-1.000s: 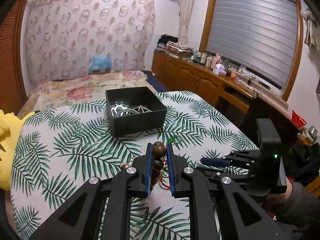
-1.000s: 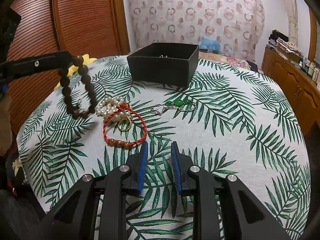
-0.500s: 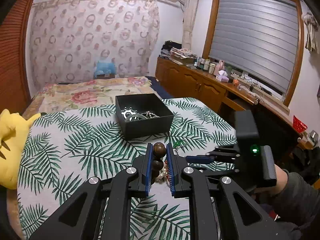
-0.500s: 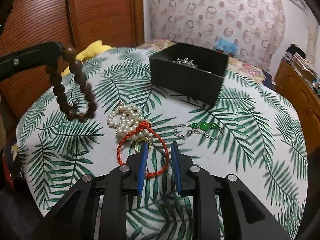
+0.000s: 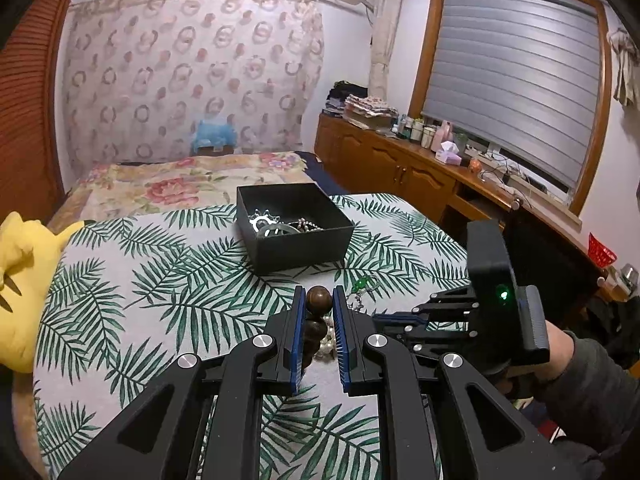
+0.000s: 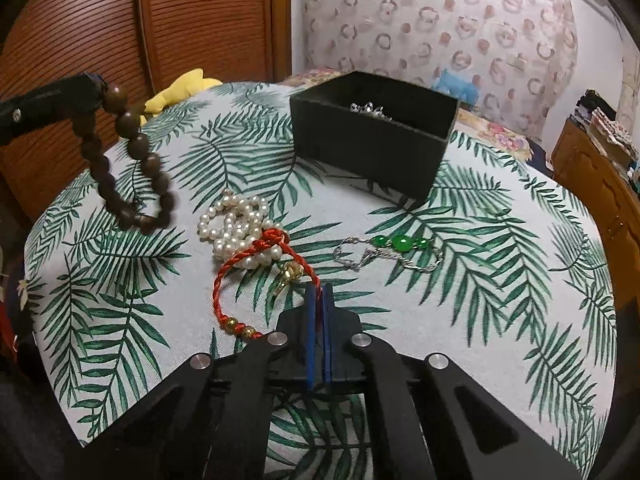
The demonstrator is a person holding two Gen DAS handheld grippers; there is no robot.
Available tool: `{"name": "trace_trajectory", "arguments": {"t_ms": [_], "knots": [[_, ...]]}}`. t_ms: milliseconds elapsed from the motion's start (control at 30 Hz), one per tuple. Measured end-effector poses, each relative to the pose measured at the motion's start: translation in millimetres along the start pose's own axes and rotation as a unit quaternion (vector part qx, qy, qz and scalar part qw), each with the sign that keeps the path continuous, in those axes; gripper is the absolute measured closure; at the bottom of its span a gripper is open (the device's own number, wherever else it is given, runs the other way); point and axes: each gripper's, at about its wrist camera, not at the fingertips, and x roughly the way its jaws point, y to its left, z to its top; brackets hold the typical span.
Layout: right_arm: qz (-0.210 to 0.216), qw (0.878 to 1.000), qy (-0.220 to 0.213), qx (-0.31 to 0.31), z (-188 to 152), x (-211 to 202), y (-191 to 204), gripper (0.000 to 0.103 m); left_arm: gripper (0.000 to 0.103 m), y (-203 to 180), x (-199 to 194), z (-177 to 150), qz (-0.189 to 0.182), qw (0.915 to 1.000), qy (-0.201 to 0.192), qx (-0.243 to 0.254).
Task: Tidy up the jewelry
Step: 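Carry the bead bracelet over the black box with the left tool and release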
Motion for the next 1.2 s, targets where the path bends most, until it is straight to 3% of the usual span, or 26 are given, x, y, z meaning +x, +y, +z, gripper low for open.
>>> {"name": "trace_trajectory", "arguments": {"t_ms": [300, 533, 1200], "knots": [[-0.005, 0.999, -0.052, 0.0, 19, -33, -8, 0.1, 0.09, -1, 6, 3, 0.003, 0.9999, 0.002, 0.011], [-0.009, 0.996, -0.084, -0.002, 45, -49, -25, 0.1, 0.09, 0, 17, 30, 0.006, 0.9997, -0.002, 0.022], [0.012, 0.994, -0.112, 0.007, 134, -11, -79, 0.099, 0.09, 16, 61, 102, 0.016, 0.999, -0.006, 0.04]]}}
